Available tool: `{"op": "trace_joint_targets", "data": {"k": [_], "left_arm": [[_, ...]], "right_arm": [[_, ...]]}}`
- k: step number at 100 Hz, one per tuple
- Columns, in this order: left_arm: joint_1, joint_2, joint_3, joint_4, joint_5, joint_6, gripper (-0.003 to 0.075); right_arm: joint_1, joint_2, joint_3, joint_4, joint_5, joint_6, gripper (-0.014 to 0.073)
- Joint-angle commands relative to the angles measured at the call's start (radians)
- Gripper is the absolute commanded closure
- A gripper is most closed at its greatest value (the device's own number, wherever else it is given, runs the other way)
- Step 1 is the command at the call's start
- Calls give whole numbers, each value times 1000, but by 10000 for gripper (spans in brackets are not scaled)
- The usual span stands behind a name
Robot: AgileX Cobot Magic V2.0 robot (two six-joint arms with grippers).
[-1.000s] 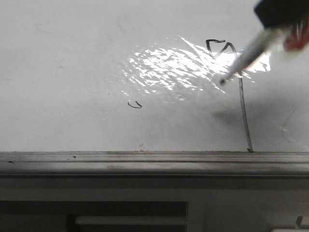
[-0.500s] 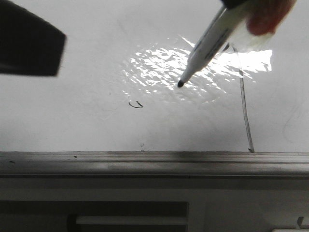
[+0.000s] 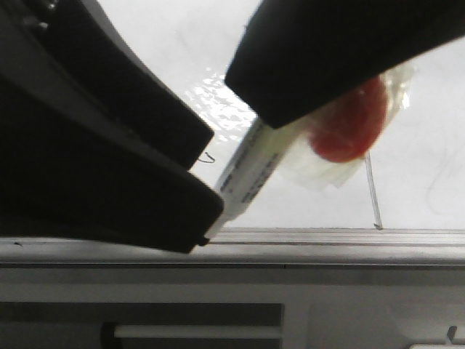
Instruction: Write number 9 on whiteboard
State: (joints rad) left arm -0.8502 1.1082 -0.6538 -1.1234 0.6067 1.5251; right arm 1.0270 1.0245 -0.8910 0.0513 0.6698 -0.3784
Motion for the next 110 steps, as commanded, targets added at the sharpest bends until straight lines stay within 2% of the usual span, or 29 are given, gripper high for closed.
{"op": "trace_joint_targets", "data": {"k": [1,19,37,73,110], "left_arm": [[1,-6,-35,-67,9,8,348],[1,-1,-35,-125,11,8,377],[1,3,-35,-134,13,8,421],[1,3,-35,-138,19,8,742],[1,3,-33,-138,98,8,741]], "right_arm": [[1,-7,-32,29,-85,-25,662],[1,-7,-32,145,-86,-114,662],[1,-7,-32,157,-83,-114,662],[49,-7,-32,186,-84,-122,662],[48,-7,-32,207,-93,-122,662]]}}
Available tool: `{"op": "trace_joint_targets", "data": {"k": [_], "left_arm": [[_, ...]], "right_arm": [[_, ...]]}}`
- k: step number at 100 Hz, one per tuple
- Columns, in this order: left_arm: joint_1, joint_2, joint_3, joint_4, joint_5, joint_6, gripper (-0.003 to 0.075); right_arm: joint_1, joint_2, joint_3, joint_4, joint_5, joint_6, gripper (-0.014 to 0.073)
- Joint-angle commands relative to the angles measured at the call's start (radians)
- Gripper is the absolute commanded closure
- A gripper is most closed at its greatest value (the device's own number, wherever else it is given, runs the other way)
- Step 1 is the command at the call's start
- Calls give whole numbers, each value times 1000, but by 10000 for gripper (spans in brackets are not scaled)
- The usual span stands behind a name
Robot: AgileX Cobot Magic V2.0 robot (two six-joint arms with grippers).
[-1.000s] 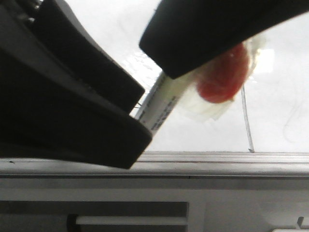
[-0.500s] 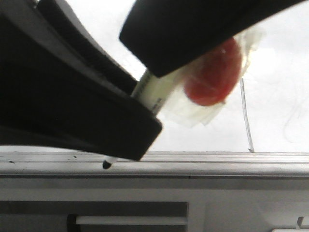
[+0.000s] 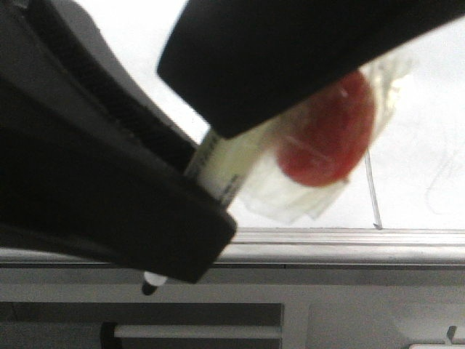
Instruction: Write number 9 on whiteboard
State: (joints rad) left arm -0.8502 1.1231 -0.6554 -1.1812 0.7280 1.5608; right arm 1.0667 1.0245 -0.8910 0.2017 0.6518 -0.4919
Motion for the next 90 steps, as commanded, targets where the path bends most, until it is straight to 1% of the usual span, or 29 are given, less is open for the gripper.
{"op": "trace_joint_targets", "data": {"k": [1,15,22,27,30,32,37,42,49,62,76,83,88,90], "left_arm": [[1,-12,-31,-80,-23,-27,741],[1,-12,-9,-77,-16,-27,741],[1,-12,-5,-77,-14,-27,741],[1,-12,-5,-77,-14,-27,741],[1,-12,-5,-77,-14,-27,741],[1,-12,-5,-77,-14,-27,741],[1,-12,-5,-77,-14,-27,741],[1,-12,-5,-77,-14,-27,741],[1,-12,-5,-77,-14,-27,741],[1,-12,-5,-77,-14,-27,741],[1,-12,-5,-78,-14,-27,741],[1,-12,-5,-81,-14,-29,741],[1,-12,-5,-81,-19,-31,741],[1,-12,-5,-82,-22,-33,741]], "right_arm": [[9,-7,-32,57,-72,-8,662],[9,-7,-32,57,-55,-8,660],[9,-7,-32,55,-54,-8,617],[9,-7,-32,49,-57,-8,548],[9,-7,-32,38,-61,-8,481],[9,-7,-32,28,-64,-8,452],[9,-7,-32,-3,-68,-8,337],[9,-14,-38,-43,-73,-8,254],[9,-30,-53,-89,-73,-8,186],[7,-81,-95,-174,-90,5,187],[7,-155,-121,-314,-97,94,200],[7,-203,-121,-387,-91,163,271],[7,-238,-121,-433,-79,212,363],[7,-253,-121,-448,-71,232,412]]}}
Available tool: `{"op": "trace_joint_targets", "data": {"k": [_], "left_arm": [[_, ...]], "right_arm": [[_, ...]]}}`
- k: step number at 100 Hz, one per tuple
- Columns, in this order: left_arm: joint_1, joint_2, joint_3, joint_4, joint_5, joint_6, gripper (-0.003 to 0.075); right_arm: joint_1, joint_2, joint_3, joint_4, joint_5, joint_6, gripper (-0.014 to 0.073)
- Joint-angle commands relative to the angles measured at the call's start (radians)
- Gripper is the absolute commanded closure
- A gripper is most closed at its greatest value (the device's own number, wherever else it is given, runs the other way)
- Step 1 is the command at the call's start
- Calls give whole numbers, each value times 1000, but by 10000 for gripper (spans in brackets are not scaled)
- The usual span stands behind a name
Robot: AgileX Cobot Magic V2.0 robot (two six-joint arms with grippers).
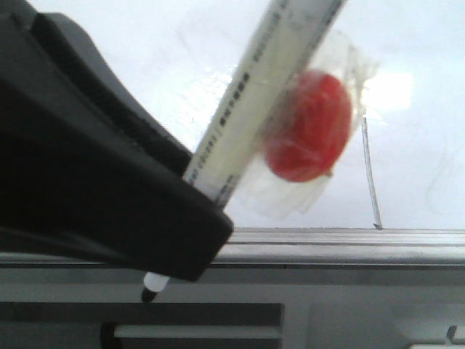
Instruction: Write number 9 on whiteboard
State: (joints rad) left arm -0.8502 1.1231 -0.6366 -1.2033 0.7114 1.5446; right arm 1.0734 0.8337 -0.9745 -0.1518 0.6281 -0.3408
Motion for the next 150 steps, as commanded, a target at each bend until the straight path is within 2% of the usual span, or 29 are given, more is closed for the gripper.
{"op": "trace_joint_targets", "data": {"k": [1,8,10,27,40,48,63,74,91,126,133,145,150], "left_arm": [[1,-12,-24,-60,-10,-21,741],[1,-12,-24,-60,-46,-43,741],[1,-12,-24,-60,-65,-52,741],[1,-12,-24,-120,-292,-111,741],[-2,-8,-25,-357,-576,-113,741],[-12,13,-36,-401,-694,-113,741],[-52,81,-74,-475,-757,-113,741],[-90,140,-112,-561,-859,-113,741],[-121,205,-158,-562,-995,-117,741],[-121,228,-177,-533,-1142,-117,734],[-121,228,-177,-533,-1158,-117,679],[-121,230,-177,-533,-1173,-117,486],[-121,230,-177,-533,-1173,-117,441]], "right_arm": [[0,-72,-37,-98,-45,87,447],[0,-120,-37,-123,-6,121,640],[0,-129,-37,-129,5,133,660],[0,-217,-37,-219,107,275,650],[0,-256,-33,-310,153,375,650],[0,-269,-33,-317,160,378,650],[0,-268,-33,-317,162,387,650],[0,-268,-33,-317,162,397,650],[0,-268,-33,-317,162,404,650],[0,-268,-33,-317,162,412,650],[0,-268,-33,-317,162,414,650],[0,-268,-33,-317,162,425,650],[0,-268,-33,-319,162,432,650]]}}
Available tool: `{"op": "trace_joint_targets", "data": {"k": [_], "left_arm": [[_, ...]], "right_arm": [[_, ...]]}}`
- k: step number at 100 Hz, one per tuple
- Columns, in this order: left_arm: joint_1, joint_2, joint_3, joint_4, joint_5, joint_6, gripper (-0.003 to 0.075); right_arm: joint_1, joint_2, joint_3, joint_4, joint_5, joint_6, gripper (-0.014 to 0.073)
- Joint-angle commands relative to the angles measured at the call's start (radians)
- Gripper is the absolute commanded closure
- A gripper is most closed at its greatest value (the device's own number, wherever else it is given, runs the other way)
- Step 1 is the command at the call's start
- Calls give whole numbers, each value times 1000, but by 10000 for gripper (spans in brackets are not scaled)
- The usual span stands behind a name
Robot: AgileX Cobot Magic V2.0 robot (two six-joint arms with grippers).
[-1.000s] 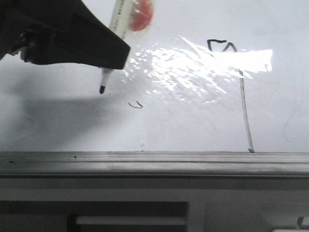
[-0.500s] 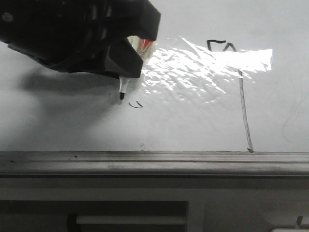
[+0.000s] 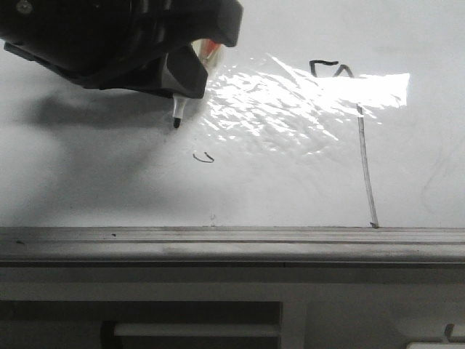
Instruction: Write number 9 on whiteboard
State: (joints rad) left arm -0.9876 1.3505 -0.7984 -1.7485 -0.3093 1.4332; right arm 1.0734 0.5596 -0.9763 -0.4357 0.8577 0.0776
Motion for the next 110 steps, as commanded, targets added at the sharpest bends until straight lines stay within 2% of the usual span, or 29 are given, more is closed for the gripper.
{"op": "trace_joint_targets", "data": {"k": [1,23,43,48,58,66,81,88,104,110], "left_arm": [[16,3,-15,12,-152,-6,430],[16,3,-15,12,-152,-6,387],[-14,-58,-48,2,-147,-6,143],[-36,-90,-50,2,-147,-6,122],[-102,-175,-41,-17,-161,41,130],[-179,-265,-18,-33,-218,73,181],[-317,-446,61,-36,-323,107,336],[-362,-518,109,-47,-332,121,421],[-431,-689,227,-54,-334,125,714],[-439,-732,266,-59,-332,125,740]], "right_arm": [[0,6,-31,-35,-68,16,650],[0,6,-31,-39,-68,28,650],[0,-1,0,-53,-71,28,642],[0,-12,45,-73,-103,28,634],[0,-50,161,-119,-206,32,635],[0,-93,260,-177,-283,110,635],[0,-209,433,-414,-321,470,635],[0,-264,496,-493,-321,561,635],[0,-381,570,-504,-300,590,635],[0,-402,581,-504,-298,590,635]]}}
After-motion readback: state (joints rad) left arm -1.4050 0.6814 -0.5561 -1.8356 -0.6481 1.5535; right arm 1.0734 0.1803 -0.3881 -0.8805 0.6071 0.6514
